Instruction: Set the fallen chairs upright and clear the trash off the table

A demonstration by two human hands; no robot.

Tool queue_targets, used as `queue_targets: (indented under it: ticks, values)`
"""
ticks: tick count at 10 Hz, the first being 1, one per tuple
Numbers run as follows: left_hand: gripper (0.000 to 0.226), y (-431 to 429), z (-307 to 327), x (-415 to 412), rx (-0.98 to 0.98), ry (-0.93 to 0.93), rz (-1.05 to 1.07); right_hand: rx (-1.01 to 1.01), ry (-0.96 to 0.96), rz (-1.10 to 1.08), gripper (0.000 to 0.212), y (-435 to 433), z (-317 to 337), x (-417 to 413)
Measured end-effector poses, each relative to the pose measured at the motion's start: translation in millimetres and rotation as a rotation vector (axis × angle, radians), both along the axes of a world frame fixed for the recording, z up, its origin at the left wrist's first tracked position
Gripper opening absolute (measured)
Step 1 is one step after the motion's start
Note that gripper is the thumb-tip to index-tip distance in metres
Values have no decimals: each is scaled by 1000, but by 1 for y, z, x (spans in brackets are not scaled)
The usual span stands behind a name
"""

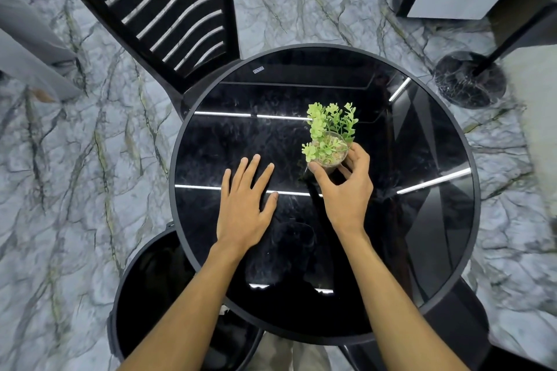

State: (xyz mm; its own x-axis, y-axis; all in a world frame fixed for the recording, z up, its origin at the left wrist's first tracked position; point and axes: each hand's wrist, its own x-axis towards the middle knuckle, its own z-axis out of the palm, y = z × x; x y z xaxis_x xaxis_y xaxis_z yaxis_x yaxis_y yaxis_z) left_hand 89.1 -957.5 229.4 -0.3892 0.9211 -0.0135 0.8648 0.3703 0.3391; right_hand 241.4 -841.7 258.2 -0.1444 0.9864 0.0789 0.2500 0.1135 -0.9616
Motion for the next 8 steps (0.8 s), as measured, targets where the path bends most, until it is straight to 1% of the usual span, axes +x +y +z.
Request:
queue_targets:
  ticks: [5, 7, 8]
  values:
    - [56, 0, 0, 0, 0, 3, 0, -5, -12, -1, 66, -3, 1, 2]
    - [55, -1, -1, 0, 31, 23, -3, -28, -1, 35, 70, -2, 2, 4]
    - [53, 0, 3, 0, 58, -72, 8, -105, -16, 36, 79, -7, 6, 13]
